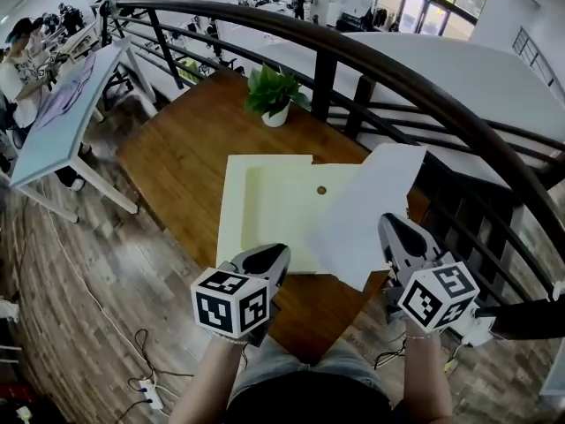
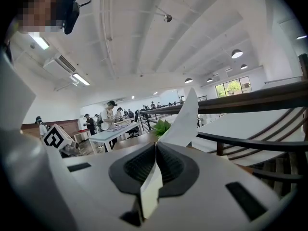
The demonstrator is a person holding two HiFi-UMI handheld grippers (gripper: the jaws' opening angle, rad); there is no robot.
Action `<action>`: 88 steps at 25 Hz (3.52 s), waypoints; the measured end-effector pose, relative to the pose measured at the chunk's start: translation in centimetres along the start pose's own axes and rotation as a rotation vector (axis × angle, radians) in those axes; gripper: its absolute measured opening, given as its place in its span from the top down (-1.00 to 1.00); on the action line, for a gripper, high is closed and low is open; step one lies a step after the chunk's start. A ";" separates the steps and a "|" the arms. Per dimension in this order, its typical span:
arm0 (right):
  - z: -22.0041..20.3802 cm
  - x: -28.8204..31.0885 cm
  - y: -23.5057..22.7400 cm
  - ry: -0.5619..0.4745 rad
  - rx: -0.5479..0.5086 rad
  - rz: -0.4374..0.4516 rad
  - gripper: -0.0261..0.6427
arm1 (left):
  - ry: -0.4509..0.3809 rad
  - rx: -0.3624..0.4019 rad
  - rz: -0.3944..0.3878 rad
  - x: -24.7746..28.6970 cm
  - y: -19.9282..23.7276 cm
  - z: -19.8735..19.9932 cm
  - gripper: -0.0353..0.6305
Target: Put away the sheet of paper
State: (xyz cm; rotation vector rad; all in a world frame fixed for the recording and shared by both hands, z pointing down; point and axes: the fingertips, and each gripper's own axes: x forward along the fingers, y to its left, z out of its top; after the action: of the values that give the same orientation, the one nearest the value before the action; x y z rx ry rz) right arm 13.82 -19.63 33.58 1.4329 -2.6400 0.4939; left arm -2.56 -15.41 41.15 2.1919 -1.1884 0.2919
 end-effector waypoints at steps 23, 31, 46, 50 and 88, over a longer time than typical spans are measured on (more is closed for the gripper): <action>-7.1 3.7 -4.1 0.235 0.012 0.062 0.83 | 0.071 -0.090 0.057 3.2 1.5 -2.3 0.79; -9.1 4.6 -5.8 0.283 0.024 0.061 0.83 | 0.098 -0.102 0.063 3.7 1.3 -3.2 0.79; -12.9 6.6 -7.9 0.438 0.028 0.109 0.83 | 0.124 -0.123 0.097 4.9 1.9 -4.0 0.79; -13.8 7.0 -8.5 0.467 0.026 0.109 0.83 | 0.121 -0.131 0.110 5.0 1.8 -4.0 0.79; -15.1 13.1 -4.0 0.470 0.159 0.031 0.83 | 0.117 -0.117 0.089 1.1 6.5 -2.5 0.79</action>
State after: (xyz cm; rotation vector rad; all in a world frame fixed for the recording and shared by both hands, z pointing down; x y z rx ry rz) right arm 8.85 -27.22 51.87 1.1356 -2.2885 0.9326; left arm -7.03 -17.21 46.32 1.9972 -1.2097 0.3727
